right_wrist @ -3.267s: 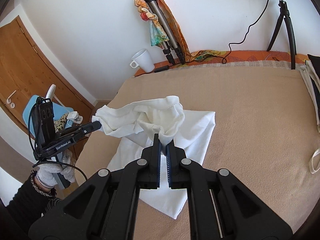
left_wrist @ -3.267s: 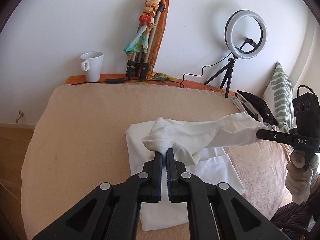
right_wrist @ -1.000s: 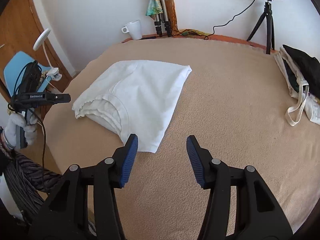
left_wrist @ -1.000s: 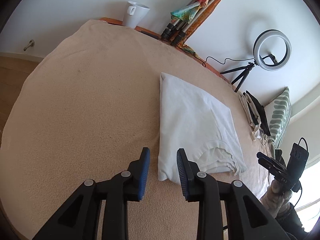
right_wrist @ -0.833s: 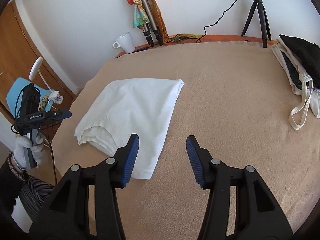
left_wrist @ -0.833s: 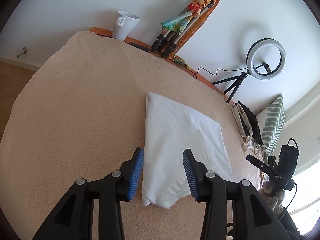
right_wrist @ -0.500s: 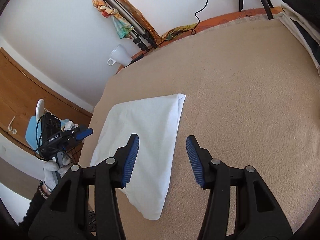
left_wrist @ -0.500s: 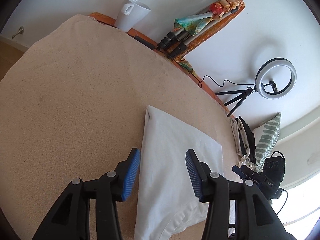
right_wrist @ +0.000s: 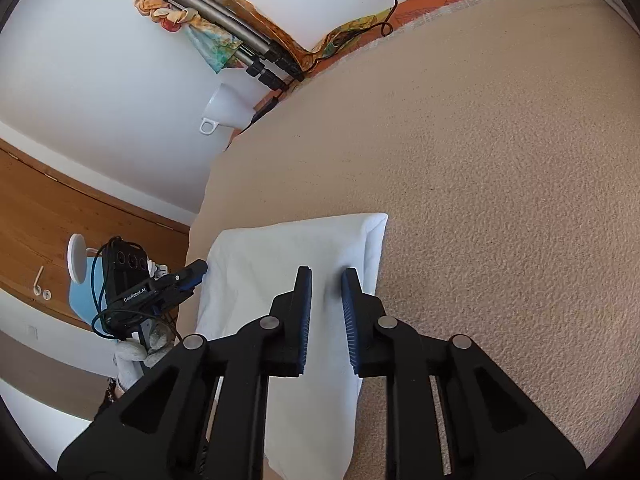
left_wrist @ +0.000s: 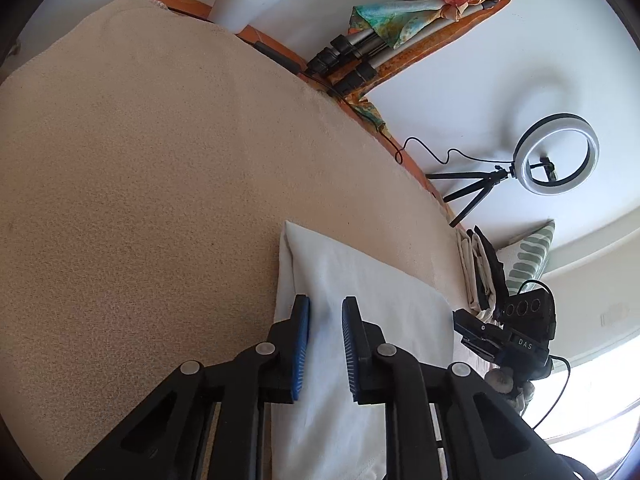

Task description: Fold small clothes

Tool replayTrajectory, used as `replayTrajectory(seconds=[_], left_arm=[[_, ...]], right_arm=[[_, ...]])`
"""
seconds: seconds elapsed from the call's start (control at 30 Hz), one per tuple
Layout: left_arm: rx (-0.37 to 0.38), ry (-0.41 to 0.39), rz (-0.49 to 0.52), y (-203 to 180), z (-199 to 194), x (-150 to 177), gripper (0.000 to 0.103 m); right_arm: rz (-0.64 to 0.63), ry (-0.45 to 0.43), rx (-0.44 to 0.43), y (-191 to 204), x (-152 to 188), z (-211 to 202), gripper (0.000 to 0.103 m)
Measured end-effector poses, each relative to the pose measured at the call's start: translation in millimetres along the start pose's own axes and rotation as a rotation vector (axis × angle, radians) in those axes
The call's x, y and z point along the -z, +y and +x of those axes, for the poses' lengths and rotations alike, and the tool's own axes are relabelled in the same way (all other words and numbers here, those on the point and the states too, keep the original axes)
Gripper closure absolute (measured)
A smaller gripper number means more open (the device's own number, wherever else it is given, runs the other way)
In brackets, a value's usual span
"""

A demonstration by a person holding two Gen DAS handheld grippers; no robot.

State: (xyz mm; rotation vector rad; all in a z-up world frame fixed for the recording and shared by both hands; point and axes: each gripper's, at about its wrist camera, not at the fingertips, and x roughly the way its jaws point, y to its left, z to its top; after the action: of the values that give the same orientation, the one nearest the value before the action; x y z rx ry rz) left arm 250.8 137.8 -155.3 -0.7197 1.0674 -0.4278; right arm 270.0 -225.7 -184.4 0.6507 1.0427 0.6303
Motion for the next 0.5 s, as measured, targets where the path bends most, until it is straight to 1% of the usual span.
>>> replayTrajectory(seconds=[0.03,0.1,0.13,0.17,0.23,0.3,0.4,0.5], left_arm=[[0.005,0.0,-0.003,1.1,-0.1,-0.2,0.09],[0.015,0.01,-0.014,4.6,1.5,-2.2,0.088],[0.008,0.011,-0.02,6.6,1.7,-3.4,0.083],[0.012,0.009,-0.03,8.7,1.8,-5.0,0.076],[0.033,0.007,-0.062,13.7,3.1,-8.9,0.07],[0.047,0.013,-0.077,15.4,6.8,-12.3,0.07],[0.043,0.028,-0.05,10.1,14.5,-15.0,0.072],[0.044,0.035,-0.028,5.2,18.9,-16.8,0.081]], right_arm=[[0.017,-0.003,-0.016,-2.5,-1.0,-0.8,0.086],[0.018,-0.009,-0.008,-4.7,-2.3,-1.7,0.086],[0.016,-0.006,0.009,-6.2,-3.1,-1.5,0.086],[0.025,-0.007,0.016,-8.4,-3.2,-2.9,0.086],[0.058,0.0,-0.021,-15.5,-5.2,-4.5,0.084],[0.071,-0.001,-0.024,-20.0,-7.8,-5.0,0.082],[0.094,0.017,-0.032,-24.4,-10.9,3.4,0.082],[0.087,0.038,-0.036,-22.1,-12.3,15.2,0.082]])
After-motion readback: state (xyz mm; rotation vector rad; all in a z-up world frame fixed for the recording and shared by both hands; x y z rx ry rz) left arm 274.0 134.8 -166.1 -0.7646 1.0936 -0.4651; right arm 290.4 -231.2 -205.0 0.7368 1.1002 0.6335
